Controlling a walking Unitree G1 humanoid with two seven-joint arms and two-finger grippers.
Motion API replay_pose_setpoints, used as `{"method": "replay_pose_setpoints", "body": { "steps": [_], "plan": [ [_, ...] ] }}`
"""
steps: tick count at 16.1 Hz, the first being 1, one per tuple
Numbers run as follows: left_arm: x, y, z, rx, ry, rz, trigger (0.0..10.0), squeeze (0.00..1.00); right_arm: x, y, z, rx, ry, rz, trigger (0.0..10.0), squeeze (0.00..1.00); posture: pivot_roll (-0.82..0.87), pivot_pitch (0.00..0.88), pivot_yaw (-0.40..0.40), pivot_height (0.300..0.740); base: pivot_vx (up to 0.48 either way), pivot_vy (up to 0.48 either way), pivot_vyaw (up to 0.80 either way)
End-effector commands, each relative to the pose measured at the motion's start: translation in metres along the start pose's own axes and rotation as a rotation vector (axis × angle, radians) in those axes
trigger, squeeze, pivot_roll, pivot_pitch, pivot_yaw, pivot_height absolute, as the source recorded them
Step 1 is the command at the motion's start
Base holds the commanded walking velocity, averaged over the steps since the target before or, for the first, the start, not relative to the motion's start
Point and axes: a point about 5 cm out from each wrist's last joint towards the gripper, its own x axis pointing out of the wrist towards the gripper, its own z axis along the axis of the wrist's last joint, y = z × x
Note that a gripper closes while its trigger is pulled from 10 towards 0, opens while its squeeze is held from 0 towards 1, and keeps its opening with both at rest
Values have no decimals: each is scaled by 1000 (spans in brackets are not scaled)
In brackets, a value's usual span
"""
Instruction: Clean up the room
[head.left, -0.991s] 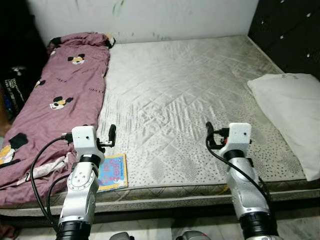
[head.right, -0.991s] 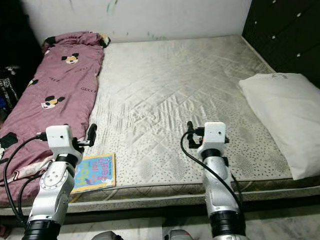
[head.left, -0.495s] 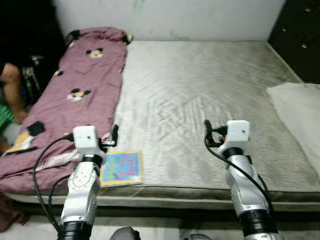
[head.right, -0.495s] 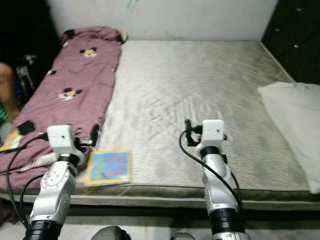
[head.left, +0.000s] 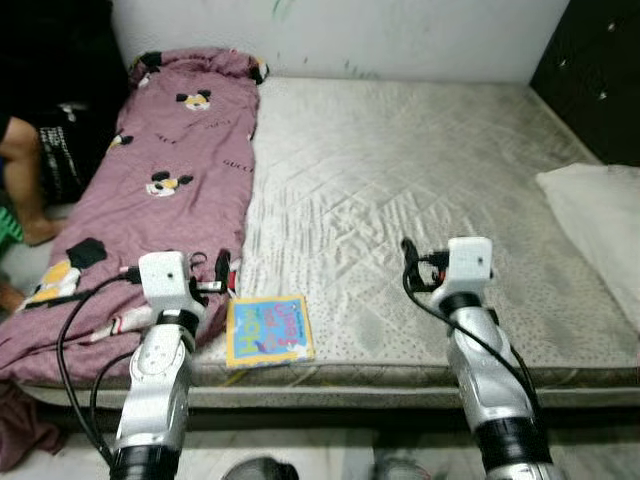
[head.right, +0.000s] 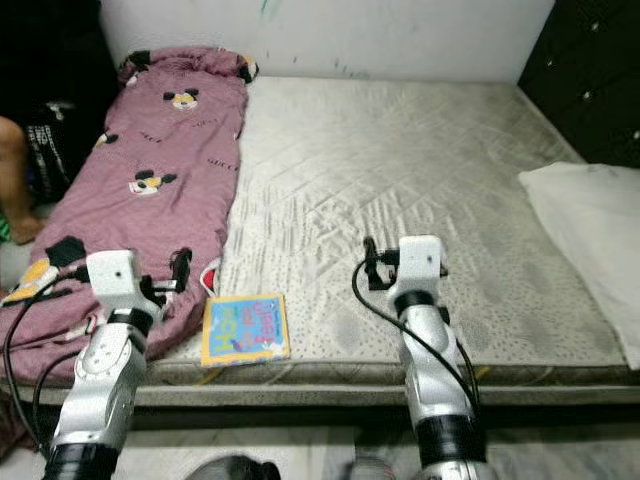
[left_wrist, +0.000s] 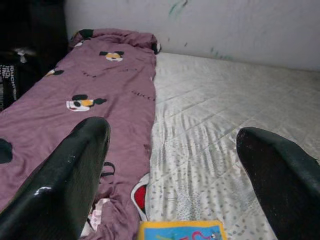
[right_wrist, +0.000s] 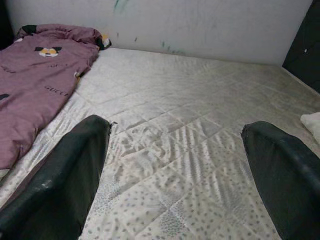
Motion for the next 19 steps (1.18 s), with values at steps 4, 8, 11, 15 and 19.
{"method": "replay_pose_setpoints", "body": {
  "steps": [4, 8, 11, 15, 19],
  "plan": [
    [1, -3, 2, -7, -1, -6, 10000, 0, 1, -3, -2, -12, 14, -4, 10000, 0, -89, 0, 18, 740, 0, 359, 0],
    [1, -2, 3, -6, -11, -4, 10000, 0, 2, -3, -2, -15, 15, -2, 10000, 0, -93, 0, 20, 740, 0, 73, 0],
    [1, -4, 6, -24, -33, -25, 10000, 0, 2, -3, -2, -17, 14, -3, 10000, 0, -95, 0, 20, 740, 82, 0, 0],
    [1, -4, 7, -27, -38, -27, 10000, 0, 3, -2, -2, -20, 15, 2, 10000, 0, -94, 0, 19, 740, 296, 0, 0],
    [1, -5, 6, -29, -37, -30, 10000, 0, 3, -2, -2, -25, 15, 8, 10000, 0, -90, 0, 15, 740, 334, 0, 0]
  ]
}}
